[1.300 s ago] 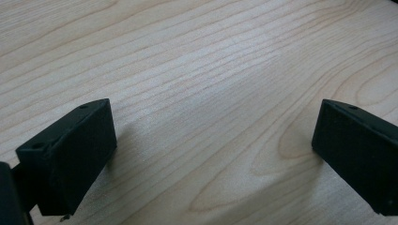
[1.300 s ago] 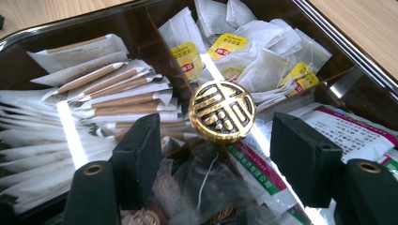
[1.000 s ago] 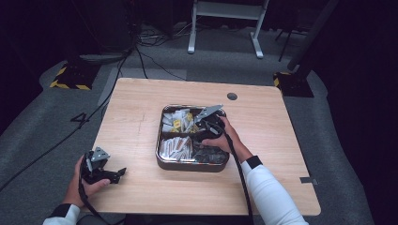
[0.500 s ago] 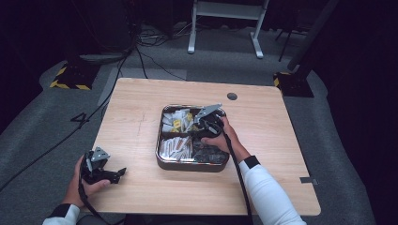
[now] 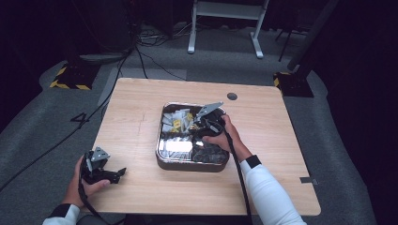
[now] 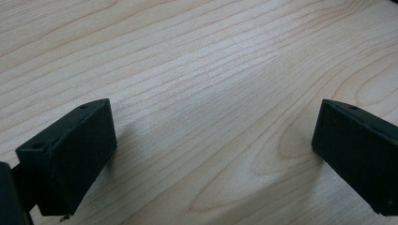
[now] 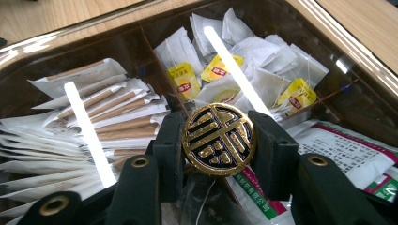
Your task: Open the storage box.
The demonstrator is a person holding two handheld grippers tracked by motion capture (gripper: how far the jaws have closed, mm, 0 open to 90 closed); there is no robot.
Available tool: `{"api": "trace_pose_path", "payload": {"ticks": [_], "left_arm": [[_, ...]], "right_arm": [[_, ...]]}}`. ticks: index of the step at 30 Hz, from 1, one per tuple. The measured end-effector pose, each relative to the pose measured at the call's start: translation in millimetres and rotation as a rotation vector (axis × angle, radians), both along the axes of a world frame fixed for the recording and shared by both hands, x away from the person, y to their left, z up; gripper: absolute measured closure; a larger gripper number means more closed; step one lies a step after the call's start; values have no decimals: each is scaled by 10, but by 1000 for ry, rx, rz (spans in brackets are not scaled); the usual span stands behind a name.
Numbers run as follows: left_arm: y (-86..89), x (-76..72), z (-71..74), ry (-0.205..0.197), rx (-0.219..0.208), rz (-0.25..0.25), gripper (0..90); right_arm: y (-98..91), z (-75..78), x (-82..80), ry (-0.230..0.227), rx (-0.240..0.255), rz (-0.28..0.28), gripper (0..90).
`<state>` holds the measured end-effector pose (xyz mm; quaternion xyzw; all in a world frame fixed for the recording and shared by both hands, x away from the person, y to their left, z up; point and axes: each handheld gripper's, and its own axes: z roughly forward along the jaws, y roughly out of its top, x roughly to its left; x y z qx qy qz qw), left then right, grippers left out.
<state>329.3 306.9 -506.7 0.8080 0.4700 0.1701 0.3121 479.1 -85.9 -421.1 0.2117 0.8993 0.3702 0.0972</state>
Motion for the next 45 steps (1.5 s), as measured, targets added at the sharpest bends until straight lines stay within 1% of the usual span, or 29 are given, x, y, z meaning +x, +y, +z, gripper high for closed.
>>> {"api": "trace_pose_path", "payload": {"ticks": [4,12,15,24,26,27,31,32,36,37,39,43,45], "left_arm": [[0,-1,0,1,-1,-1,4],[1,0,0,0,0,-1,4],[1,-1,0,1,-1,-1,4],[1,-1,0,1,-1,-1,4],[1,0,0,0,0,-1,4],[2,0,0,0,0,-2,4],[2,1,0,0,0,-2,4],[2,1,0,0,0,-2,4],[2,1,0,0,0,-2,4],[2,1,0,0,0,-2,4],[2,2,0,1,0,-3,4],[2,2,0,0,0,-3,4],[1,1,-1,0,-1,-2,4]], "right_arm": [[-14,48,-8,-3,5,3,585],[-50,171,-31,-28,9,6,585],[-60,205,-43,-28,11,5,585],[-94,324,-67,-56,4,5,585],[-126,379,-70,-66,9,1,585],[-161,418,-79,-71,2,-3,585],[-213,452,-83,-77,2,-13,585],[-253,477,-84,-80,9,-22,585],[-310,516,-88,-89,14,-27,585],[-359,545,-88,-92,25,-32,586],[-396,566,-88,-92,29,-38,585],[-472,607,-94,-103,24,-48,585],[-505,624,-95,-105,30,-54,585]]}}
